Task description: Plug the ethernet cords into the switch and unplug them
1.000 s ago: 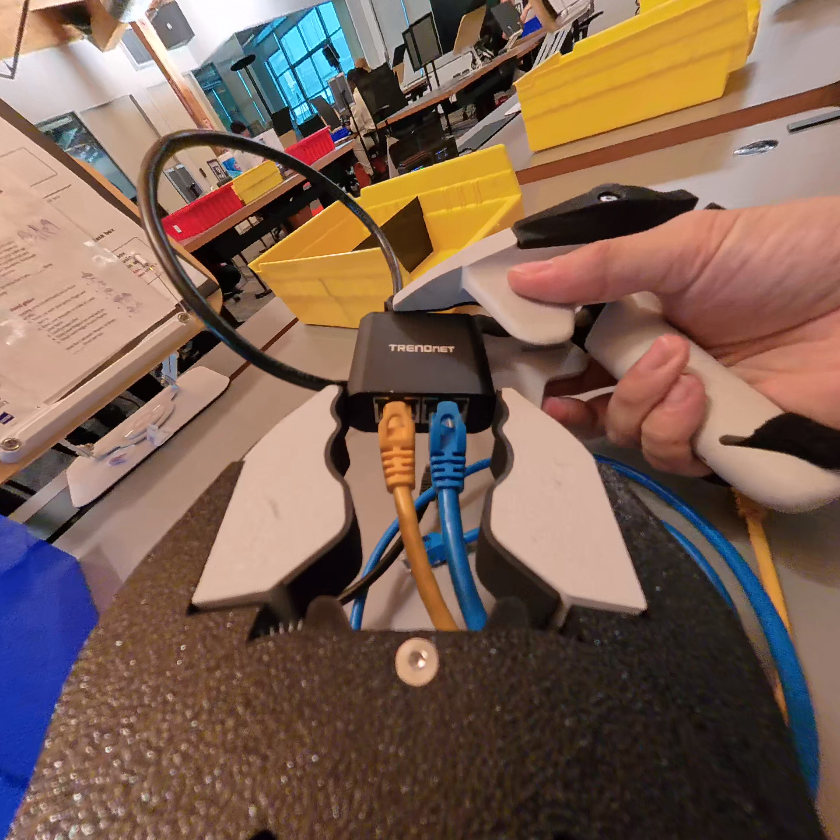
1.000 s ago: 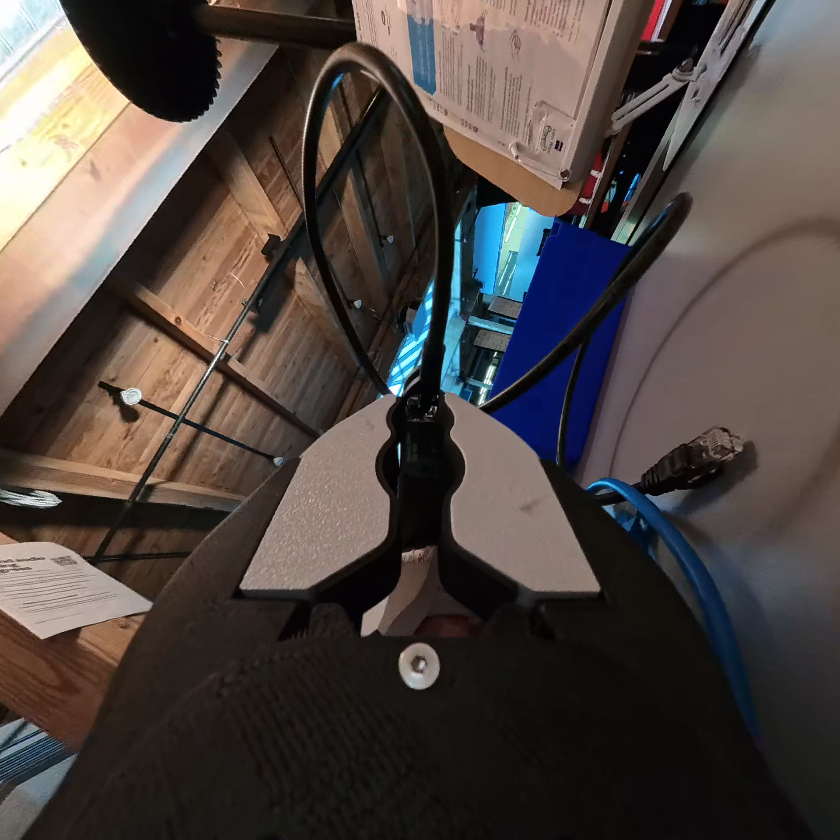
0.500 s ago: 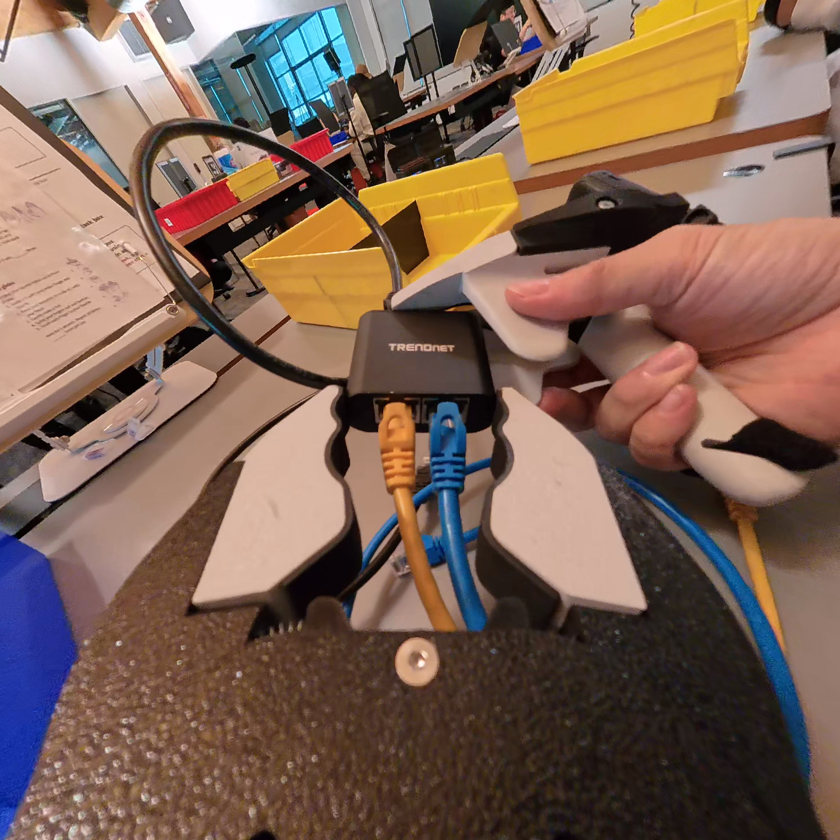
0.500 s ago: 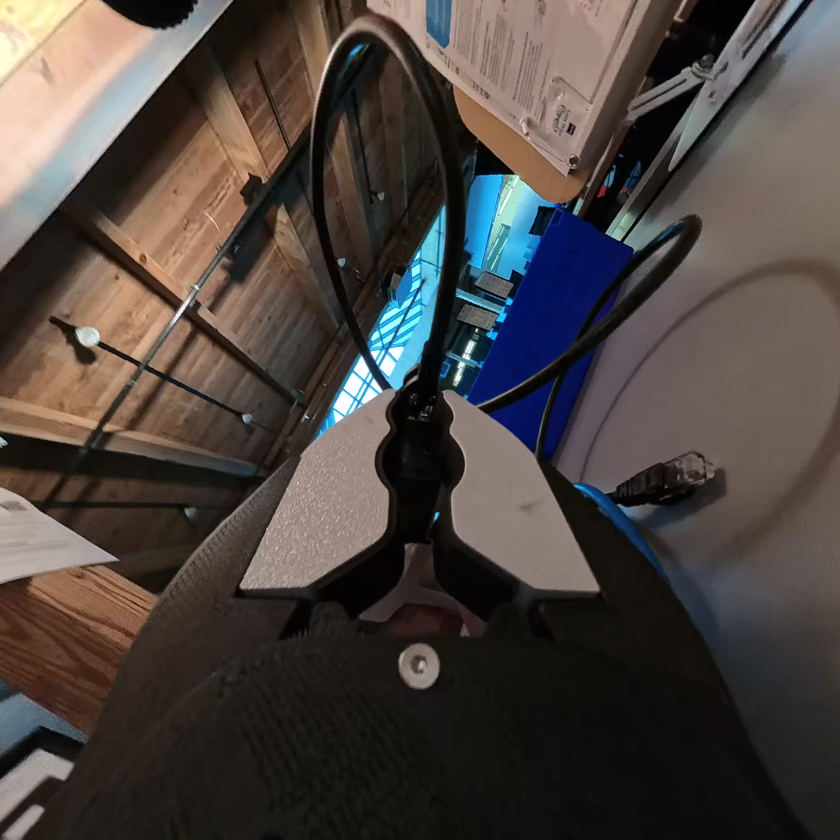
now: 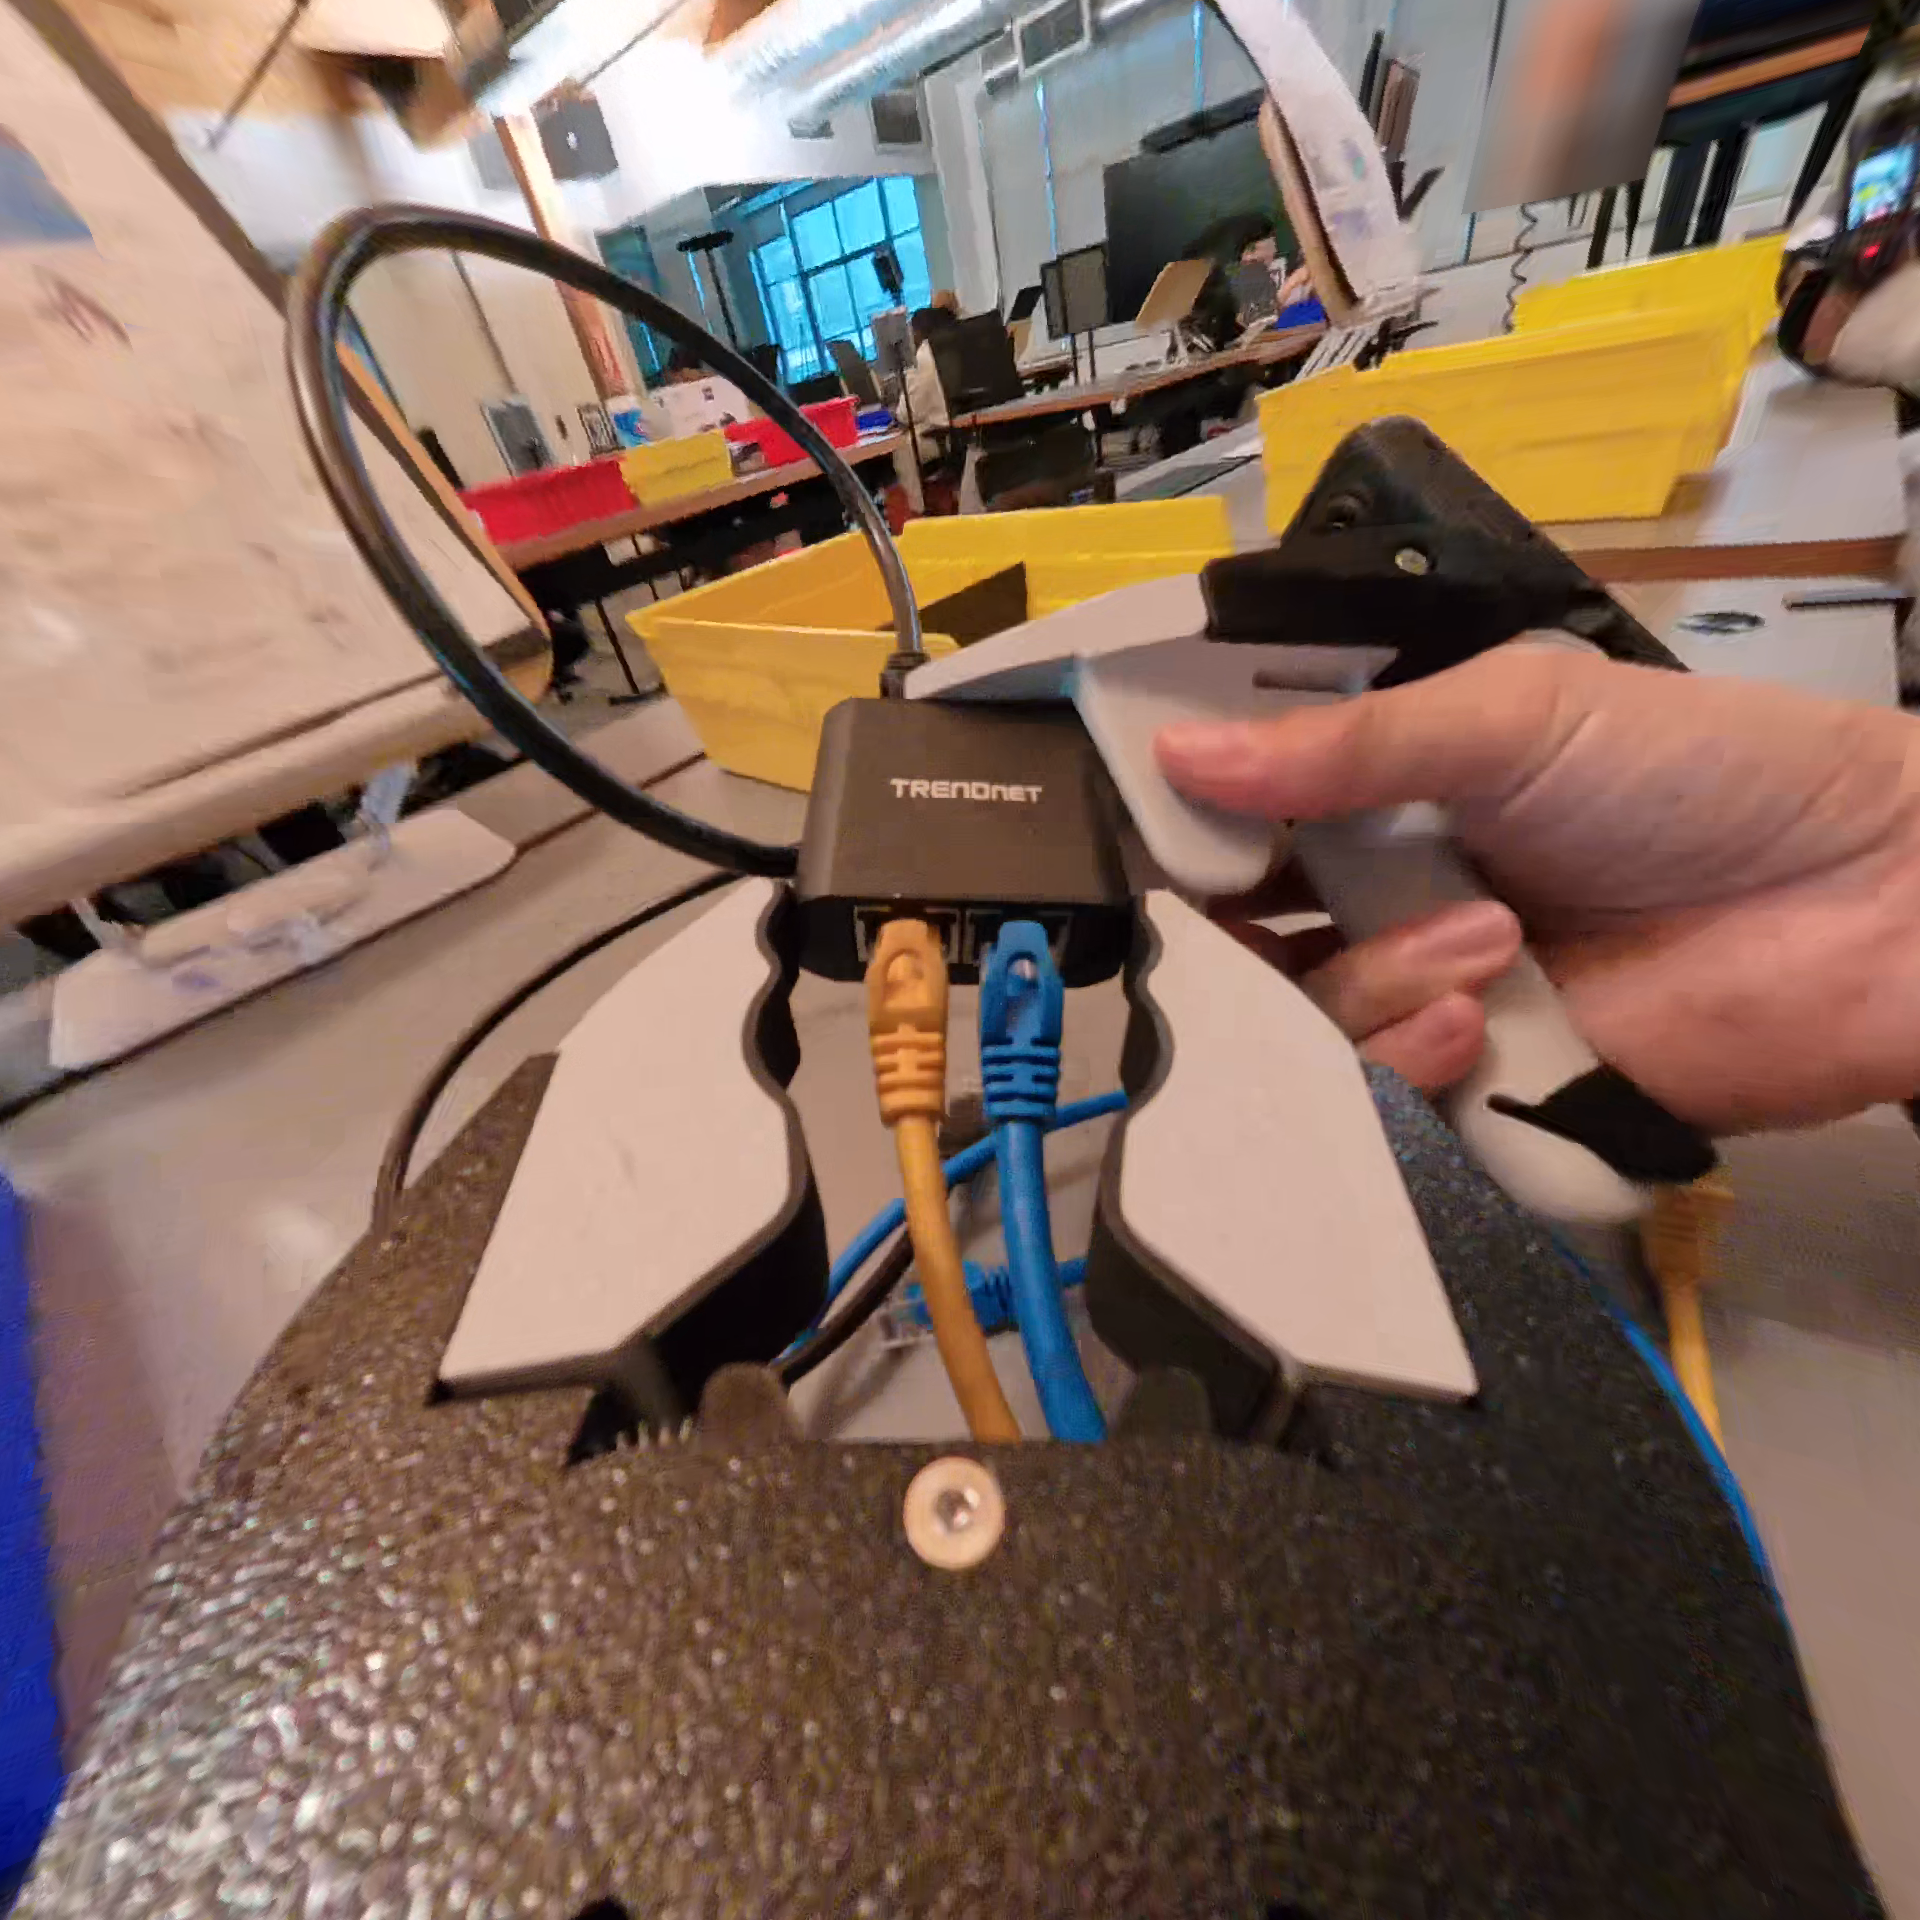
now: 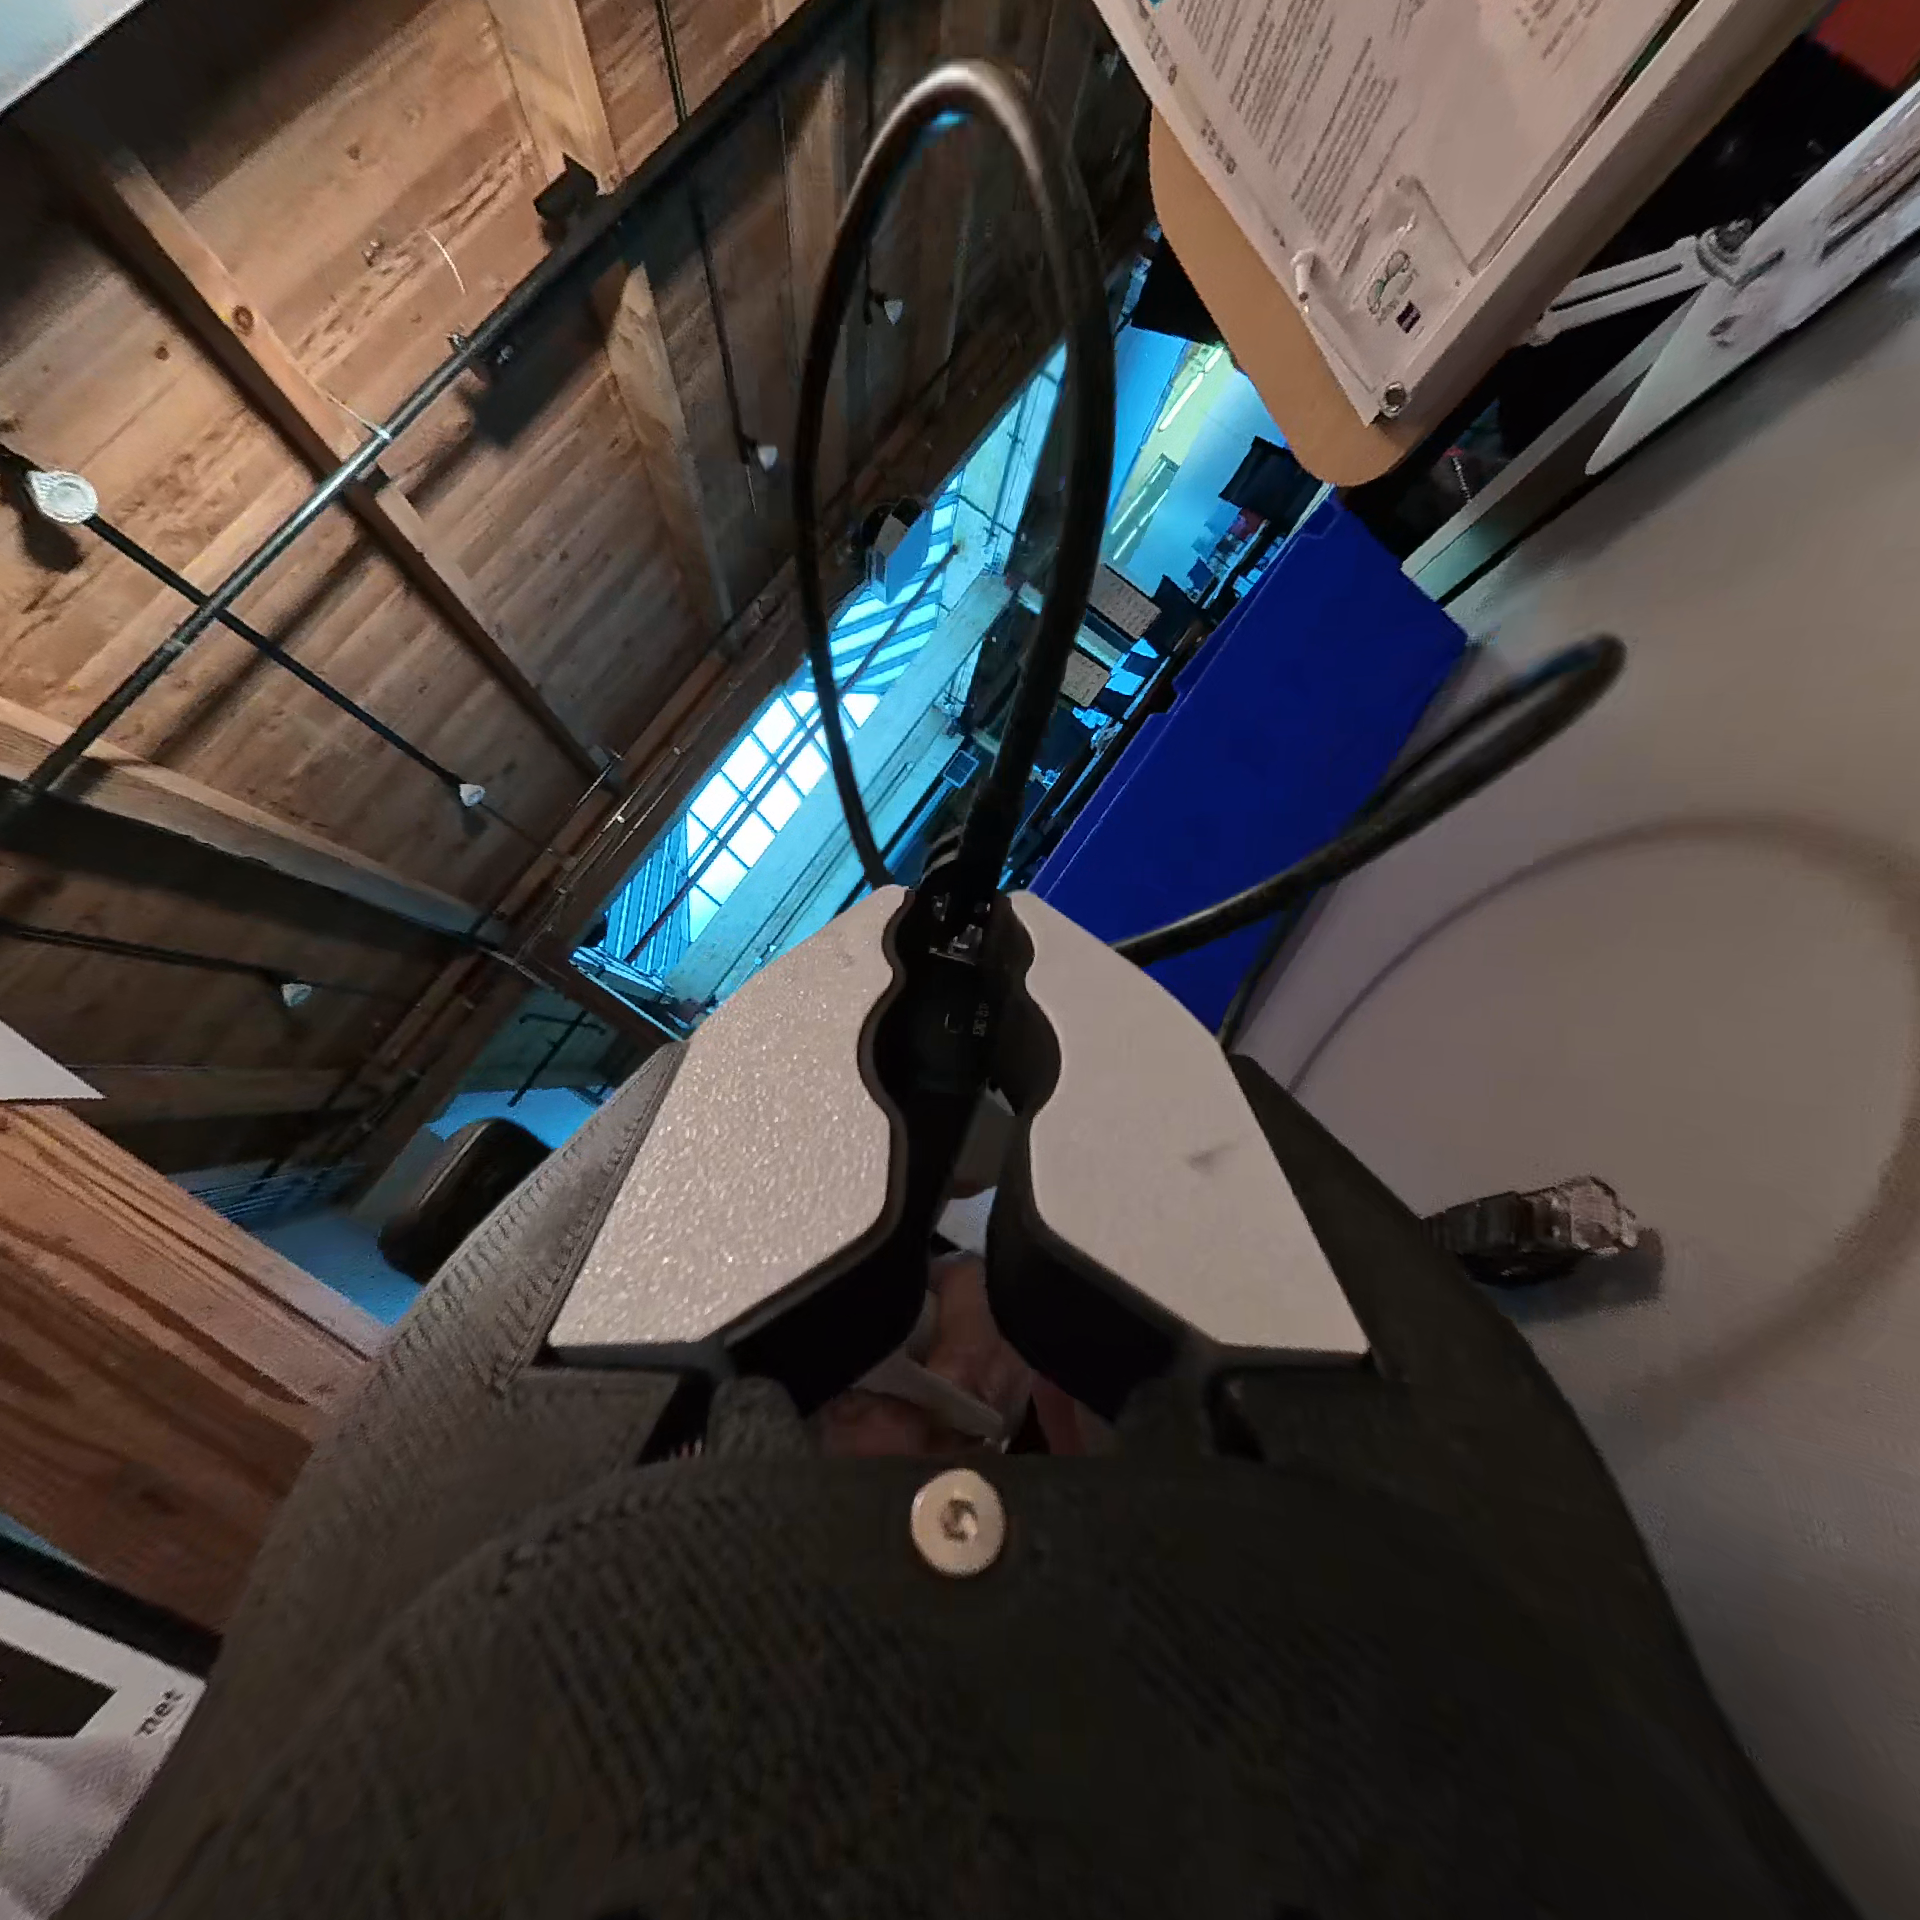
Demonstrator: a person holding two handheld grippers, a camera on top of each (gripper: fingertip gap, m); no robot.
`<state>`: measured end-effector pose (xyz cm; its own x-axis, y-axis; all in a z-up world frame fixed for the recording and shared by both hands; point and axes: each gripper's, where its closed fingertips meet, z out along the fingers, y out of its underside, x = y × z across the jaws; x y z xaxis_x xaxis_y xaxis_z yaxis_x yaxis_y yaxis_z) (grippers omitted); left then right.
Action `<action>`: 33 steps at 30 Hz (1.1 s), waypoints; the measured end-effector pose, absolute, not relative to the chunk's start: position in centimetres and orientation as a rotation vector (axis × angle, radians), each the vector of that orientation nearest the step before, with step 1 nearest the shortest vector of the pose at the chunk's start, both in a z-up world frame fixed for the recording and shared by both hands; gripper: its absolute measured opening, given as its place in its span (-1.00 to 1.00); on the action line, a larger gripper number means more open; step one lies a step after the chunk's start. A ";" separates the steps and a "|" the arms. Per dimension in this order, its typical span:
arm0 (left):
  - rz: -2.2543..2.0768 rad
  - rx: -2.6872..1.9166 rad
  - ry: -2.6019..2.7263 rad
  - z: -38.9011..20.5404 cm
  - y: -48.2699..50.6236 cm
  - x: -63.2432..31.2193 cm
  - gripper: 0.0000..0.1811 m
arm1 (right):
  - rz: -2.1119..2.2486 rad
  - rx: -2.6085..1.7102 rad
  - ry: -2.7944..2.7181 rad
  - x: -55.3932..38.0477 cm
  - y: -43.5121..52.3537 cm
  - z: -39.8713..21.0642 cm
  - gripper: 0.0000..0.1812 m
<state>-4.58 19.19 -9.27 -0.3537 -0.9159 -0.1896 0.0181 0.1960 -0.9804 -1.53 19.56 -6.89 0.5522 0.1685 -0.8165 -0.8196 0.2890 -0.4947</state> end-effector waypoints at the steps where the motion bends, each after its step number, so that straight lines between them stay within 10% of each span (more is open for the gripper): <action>1: -1.249 -0.862 1.569 -9.4 19.3 -4.5 -0.34 | 0.742 -1.080 0.722 -1.5 19.7 -6.9 -0.86; 33: -1.192 -0.808 1.568 -9.7 20.6 -4.6 -0.35 | 0.775 -1.072 0.677 -1.8 20.7 -7.0 -0.86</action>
<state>-4.62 20.59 -9.71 -0.3093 -0.9025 -0.2996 0.0468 0.3003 -0.9527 -1.83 20.68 -6.98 0.5612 0.2190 -0.7982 -0.8205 0.2742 -0.5016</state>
